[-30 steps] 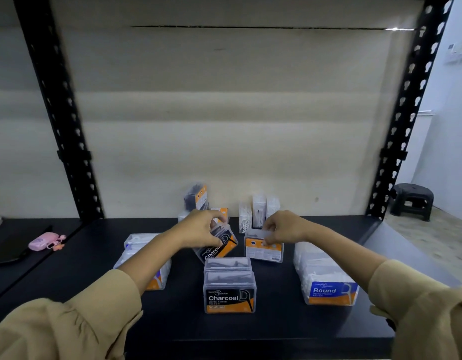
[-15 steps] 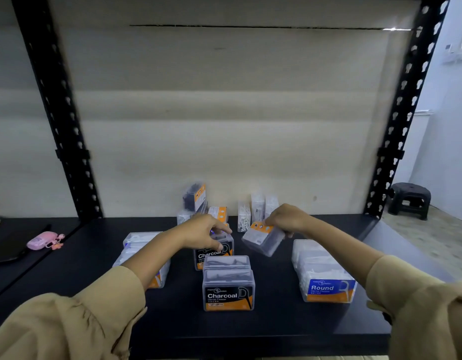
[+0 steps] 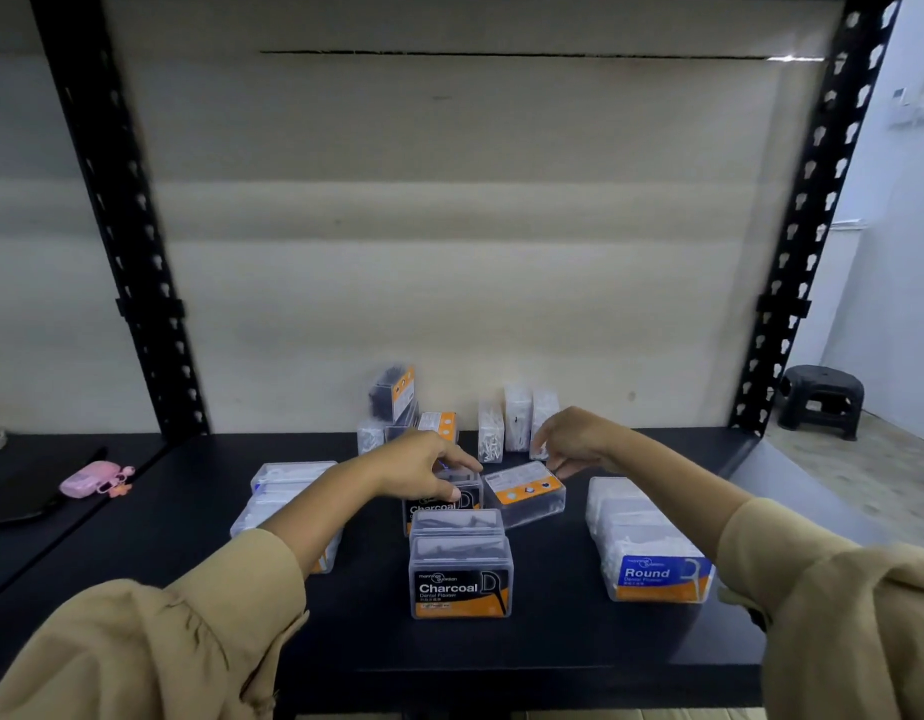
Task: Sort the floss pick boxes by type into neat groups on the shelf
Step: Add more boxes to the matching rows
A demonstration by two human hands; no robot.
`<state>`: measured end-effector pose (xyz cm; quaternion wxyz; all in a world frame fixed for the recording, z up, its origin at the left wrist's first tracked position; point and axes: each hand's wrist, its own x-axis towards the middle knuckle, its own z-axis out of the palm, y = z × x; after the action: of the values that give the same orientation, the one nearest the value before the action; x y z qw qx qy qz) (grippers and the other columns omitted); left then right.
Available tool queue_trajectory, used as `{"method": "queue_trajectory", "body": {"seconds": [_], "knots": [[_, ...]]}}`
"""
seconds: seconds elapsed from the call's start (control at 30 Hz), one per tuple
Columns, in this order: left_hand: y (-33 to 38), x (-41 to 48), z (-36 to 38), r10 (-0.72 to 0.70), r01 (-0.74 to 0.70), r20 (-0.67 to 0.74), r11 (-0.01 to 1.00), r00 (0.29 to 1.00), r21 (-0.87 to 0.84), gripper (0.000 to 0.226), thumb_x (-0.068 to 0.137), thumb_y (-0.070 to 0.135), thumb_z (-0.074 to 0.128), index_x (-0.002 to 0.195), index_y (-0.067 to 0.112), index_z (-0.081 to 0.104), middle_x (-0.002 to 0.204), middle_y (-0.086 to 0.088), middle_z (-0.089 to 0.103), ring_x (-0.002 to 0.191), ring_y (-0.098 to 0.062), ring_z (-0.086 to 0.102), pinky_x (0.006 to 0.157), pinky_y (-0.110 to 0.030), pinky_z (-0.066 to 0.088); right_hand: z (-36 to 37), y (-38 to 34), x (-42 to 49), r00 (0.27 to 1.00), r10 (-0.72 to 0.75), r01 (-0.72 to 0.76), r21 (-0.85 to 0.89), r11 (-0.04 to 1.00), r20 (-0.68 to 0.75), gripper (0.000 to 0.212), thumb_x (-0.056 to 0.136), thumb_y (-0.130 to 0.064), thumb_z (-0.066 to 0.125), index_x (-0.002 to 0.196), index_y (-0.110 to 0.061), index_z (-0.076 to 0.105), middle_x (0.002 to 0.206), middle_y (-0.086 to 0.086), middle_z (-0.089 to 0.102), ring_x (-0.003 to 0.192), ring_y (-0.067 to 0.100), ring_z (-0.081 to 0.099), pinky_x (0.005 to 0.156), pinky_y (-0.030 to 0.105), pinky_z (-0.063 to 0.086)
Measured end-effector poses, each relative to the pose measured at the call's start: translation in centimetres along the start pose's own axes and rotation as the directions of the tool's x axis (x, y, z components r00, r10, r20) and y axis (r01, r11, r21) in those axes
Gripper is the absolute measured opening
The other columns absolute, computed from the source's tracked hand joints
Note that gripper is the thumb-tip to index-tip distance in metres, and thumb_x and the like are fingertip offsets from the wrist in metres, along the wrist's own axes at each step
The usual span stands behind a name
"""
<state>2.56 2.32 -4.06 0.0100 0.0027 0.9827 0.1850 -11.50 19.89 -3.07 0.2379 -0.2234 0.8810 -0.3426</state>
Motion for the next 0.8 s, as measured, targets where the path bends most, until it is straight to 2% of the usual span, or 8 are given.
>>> {"method": "queue_trajectory", "body": {"seconds": [0.03, 0.1, 0.17, 0.23, 0.33, 0.53, 0.67, 0.8], "knots": [[0.0, 0.0, 0.0, -0.001, 0.001, 0.001, 1.000, 1.000, -0.002, 0.045, 0.084, 0.022, 0.067, 0.127, 0.029, 0.057, 0.135, 0.005, 0.056, 0.122, -0.009, 0.051, 0.101, -0.024, 0.041, -0.1, 0.0, -0.2, 0.997, -0.073, 0.075, -0.069, 0.995, 0.026, 0.030, 0.087, 0.003, 0.042, 0.110, -0.005, 0.060, 0.086, 0.008, 0.057, 0.070, 0.016, 0.058, 0.061, 0.022, 0.053], [-0.1, 0.0, 0.0, 0.000, 0.000, 0.002, 1.000, 1.000, -0.001, 0.045, 0.084, 0.022, 0.067, 0.127, 0.028, 0.057, 0.135, 0.005, 0.055, 0.123, -0.009, 0.050, 0.101, -0.023, 0.041, -0.1, 0.2, -0.7, 0.969, -0.196, 0.232, -0.290, 0.929, 0.147, 0.035, 0.080, -0.001, 0.056, 0.113, -0.013, 0.057, 0.100, 0.005, 0.053, 0.086, 0.017, 0.053, 0.072, 0.024, 0.047], [-0.1, 0.0, 0.0, 0.004, -0.004, 0.000, 1.000, 1.000, 0.000, 0.045, 0.084, 0.022, 0.068, 0.127, 0.029, 0.057, 0.135, 0.006, 0.056, 0.122, -0.008, 0.050, 0.100, -0.022, 0.040, 0.3, 0.5, -0.6, 0.935, -0.219, 0.340, -0.532, 0.775, 0.279, 0.050, 0.075, -0.013, 0.069, 0.121, -0.020, 0.050, 0.119, 0.003, 0.047, 0.105, 0.019, 0.048, 0.087, 0.029, 0.042], [-0.2, 0.0, 0.0, 0.001, -0.001, 0.007, 1.000, 1.000, -0.015, 0.045, 0.083, 0.022, 0.068, 0.126, 0.030, 0.057, 0.134, 0.006, 0.056, 0.121, -0.008, 0.051, 0.102, -0.025, 0.041, 1.0, 1.1, 0.1, 0.924, -0.216, 0.376, -0.650, 0.660, 0.315, 0.066, 0.071, -0.023, 0.076, 0.127, -0.024, 0.042, 0.129, 0.001, 0.042, 0.116, 0.022, 0.044, 0.097, 0.035, 0.040], [-0.2, 0.0, -0.1, 0.003, -0.002, 0.029, 0.999, 1.000, -0.049, 0.045, 0.083, 0.021, 0.069, 0.125, 0.030, 0.058, 0.134, 0.006, 0.056, 0.121, -0.008, 0.050, 0.104, -0.028, 0.041, 1.8, 1.4, 0.8, 0.926, -0.241, 0.375, -0.635, 0.675, 0.290, 0.070, 0.069, -0.025, 0.079, 0.126, -0.027, 0.038, 0.131, 0.003, 0.045, 0.115, 0.024, 0.045, 0.095, 0.038, 0.041], [-0.3, -0.1, -0.2, 0.011, 0.000, 0.058, 0.982, 0.998, -0.188, 0.042, 0.086, 0.020, 0.065, 0.127, 0.027, 0.057, 0.127, 0.004, 0.061, 0.117, -0.005, 0.055, 0.102, -0.020, 0.041, 0.5, 0.5, 0.5, 0.934, -0.180, 0.328, -0.535, 0.779, 0.309, 0.044, 0.088, -0.036, 0.059, 0.128, -0.019, 0.052, 0.128, 0.004, 0.055, 0.114, 0.024, 0.052, 0.090, 0.032, 0.040], [-1.5, -0.3, -0.2, -0.084, 0.079, -0.022, 0.982, 0.996, -0.171, 0.031, 0.091, 0.023, 0.058, 0.121, 0.021, 0.063, 0.127, 0.002, 0.061, 0.117, -0.010, 0.055, 0.101, -0.022, 0.040, -0.4, 1.0, 0.3, 0.946, -0.124, 0.228, -0.342, 0.912, 0.300, 0.030, 0.097, -0.036, 0.042, 0.100, -0.011, 0.058, 0.091, 0.009, 0.065, 0.078, 0.023, 0.060, 0.065, 0.022, 0.050], [-1.6, -0.5, 0.1, -0.116, 0.119, 0.030, 0.986, 0.993, -0.120, 0.029, 0.095, 0.019, 0.052, 0.121, 0.014, 0.063, 0.124, -0.001, 0.063, 0.112, -0.012, 0.056, 0.098, -0.022, 0.041, -0.4, 1.5, 0.3, 0.952, -0.136, 0.219, -0.302, 0.928, 0.274, 0.030, 0.100, -0.032, 0.033, 0.082, -0.017, 0.052, 0.087, 0.009, 0.066, 0.066, 0.018, 0.060, 0.058, 0.020, 0.049]]}}
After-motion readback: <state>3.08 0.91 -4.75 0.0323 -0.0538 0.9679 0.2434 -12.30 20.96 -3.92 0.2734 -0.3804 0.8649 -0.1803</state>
